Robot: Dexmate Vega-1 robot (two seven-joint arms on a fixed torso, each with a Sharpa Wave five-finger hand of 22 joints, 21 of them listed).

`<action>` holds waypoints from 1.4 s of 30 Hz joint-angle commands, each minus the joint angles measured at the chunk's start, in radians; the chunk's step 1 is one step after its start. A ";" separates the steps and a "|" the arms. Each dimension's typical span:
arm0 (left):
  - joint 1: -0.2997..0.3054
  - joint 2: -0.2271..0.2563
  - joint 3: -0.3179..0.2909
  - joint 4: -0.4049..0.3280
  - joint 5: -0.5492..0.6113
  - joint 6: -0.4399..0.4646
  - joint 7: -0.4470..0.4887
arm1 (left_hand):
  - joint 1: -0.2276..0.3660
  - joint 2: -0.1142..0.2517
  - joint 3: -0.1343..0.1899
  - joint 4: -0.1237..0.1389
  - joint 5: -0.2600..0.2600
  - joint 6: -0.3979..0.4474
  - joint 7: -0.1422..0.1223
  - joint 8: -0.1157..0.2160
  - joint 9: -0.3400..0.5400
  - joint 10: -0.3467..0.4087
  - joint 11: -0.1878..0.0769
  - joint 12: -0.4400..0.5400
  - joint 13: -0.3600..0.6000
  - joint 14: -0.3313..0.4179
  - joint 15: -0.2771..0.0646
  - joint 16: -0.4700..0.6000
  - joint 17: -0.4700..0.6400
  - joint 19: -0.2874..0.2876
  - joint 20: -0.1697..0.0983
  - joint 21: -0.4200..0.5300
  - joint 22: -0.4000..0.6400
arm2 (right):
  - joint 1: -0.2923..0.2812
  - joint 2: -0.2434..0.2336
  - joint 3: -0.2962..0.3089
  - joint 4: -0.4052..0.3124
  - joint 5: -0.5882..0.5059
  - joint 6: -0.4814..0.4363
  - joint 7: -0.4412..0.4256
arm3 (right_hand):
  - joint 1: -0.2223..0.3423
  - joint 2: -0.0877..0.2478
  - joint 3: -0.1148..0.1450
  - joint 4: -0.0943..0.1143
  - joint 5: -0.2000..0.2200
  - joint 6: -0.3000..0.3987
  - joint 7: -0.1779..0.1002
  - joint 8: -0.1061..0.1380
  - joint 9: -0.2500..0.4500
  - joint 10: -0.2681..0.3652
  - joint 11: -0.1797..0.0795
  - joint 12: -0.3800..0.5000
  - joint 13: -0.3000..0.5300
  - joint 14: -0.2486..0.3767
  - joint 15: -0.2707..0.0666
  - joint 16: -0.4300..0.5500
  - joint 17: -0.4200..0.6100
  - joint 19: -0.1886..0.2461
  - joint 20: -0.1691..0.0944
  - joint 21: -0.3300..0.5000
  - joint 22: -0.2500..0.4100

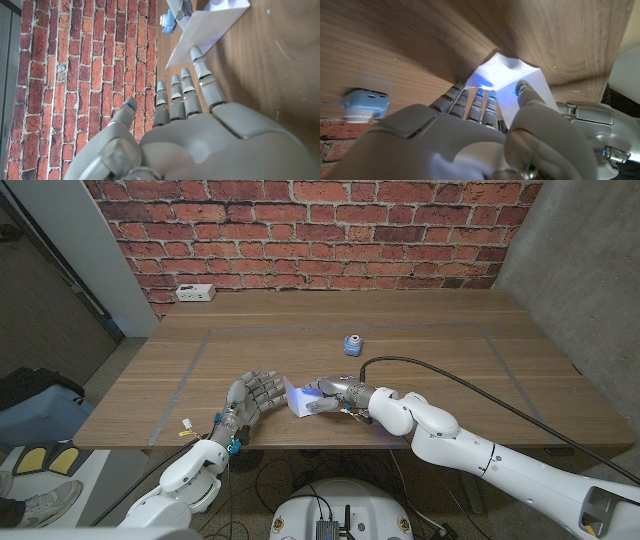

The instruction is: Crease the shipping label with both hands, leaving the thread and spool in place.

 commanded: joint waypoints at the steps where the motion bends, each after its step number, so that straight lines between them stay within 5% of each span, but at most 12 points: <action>1: -0.077 0.044 0.029 0.025 0.011 0.050 -0.056 | -0.008 0.004 0.001 0.009 -0.001 0.013 0.056 0.010 0.003 0.011 -0.001 0.000 0.002 0.003 0.005 0.002 0.002 -0.002 0.000 -0.005 0.002 | -0.006 -0.009 0.008 -0.002 0.006 0.003 -0.002 | 0.006 -0.004 -0.004 0.001 -0.002 0.003 0.005 0.000 0.005 0.009 -0.003 -0.001 0.005 0.004 -0.018 0.010 0.002 0.010 0.013 0.006 0.005; 6: -0.111 0.059 0.044 0.025 0.006 0.076 -0.075 | -0.010 0.008 0.003 0.013 0.000 0.012 0.056 0.009 0.005 0.015 -0.001 0.001 0.003 0.003 0.005 0.002 0.002 -0.003 0.000 -0.007 0.002 | -0.004 -0.009 0.009 0.004 0.009 0.003 -0.002 | 0.009 -0.008 -0.008 -0.001 0.000 0.019 0.021 0.005 0.005 0.024 -0.002 0.003 0.005 0.013 -0.041 0.012 0.000 0.015 0.012 0.008 0.005; 16: -0.174 0.086 0.081 0.016 0.024 0.144 -0.058 | -0.021 0.002 0.001 0.024 -0.003 -0.011 0.057 -0.005 0.003 0.006 -0.001 -0.006 0.003 -0.007 0.013 -0.002 0.002 -0.008 0.001 -0.013 0.002 | -0.003 -0.010 0.015 0.012 0.019 0.008 -0.008 | 0.012 -0.009 -0.010 -0.003 0.000 0.022 0.021 0.005 0.004 0.028 -0.002 0.003 0.005 0.015 -0.033 0.011 0.000 0.016 0.013 0.008 0.005; 30: -0.247 0.117 0.129 0.014 0.073 0.215 -0.040 | -0.051 -0.013 0.007 0.058 -0.008 -0.109 0.056 -0.034 -0.002 -0.106 0.001 -0.027 0.002 -0.131 0.031 -0.012 0.000 -0.124 0.019 -0.045 0.002 | -0.004 -0.017 0.023 0.012 0.034 0.009 -0.013 | 0.015 -0.009 -0.011 -0.004 0.001 0.022 0.018 0.003 0.004 0.031 -0.001 0.002 0.005 0.017 -0.031 0.011 -0.001 0.017 0.015 0.008 0.005; 37: -0.283 0.106 0.155 0.050 0.053 0.206 -0.110 | -0.058 -0.021 0.009 0.062 -0.010 -0.159 0.055 -0.036 -0.002 -0.163 0.001 -0.029 0.001 -0.179 0.035 -0.010 -0.001 -0.160 0.018 -0.042 0.002 | 0.001 -0.015 0.020 0.017 0.035 0.002 -0.007 | 0.018 -0.010 -0.012 -0.006 0.002 0.021 0.018 0.002 0.004 0.028 -0.001 0.001 0.005 0.018 -0.032 0.010 -0.002 0.017 0.015 0.008 0.005; 42: -0.303 0.073 0.174 0.091 0.027 0.153 -0.191 | -0.065 -0.028 0.009 0.064 -0.012 -0.176 0.057 -0.031 -0.003 -0.125 -0.001 -0.009 0.001 -0.129 0.014 0.007 -0.002 -0.121 0.009 -0.026 0.001 | 0.006 -0.011 0.018 0.029 0.041 0.001 -0.005 | 0.027 -0.002 -0.008 -0.008 0.004 0.024 0.016 0.002 0.004 0.032 -0.006 0.001 0.005 0.023 -0.051 0.011 -0.002 0.018 0.011 0.008 0.005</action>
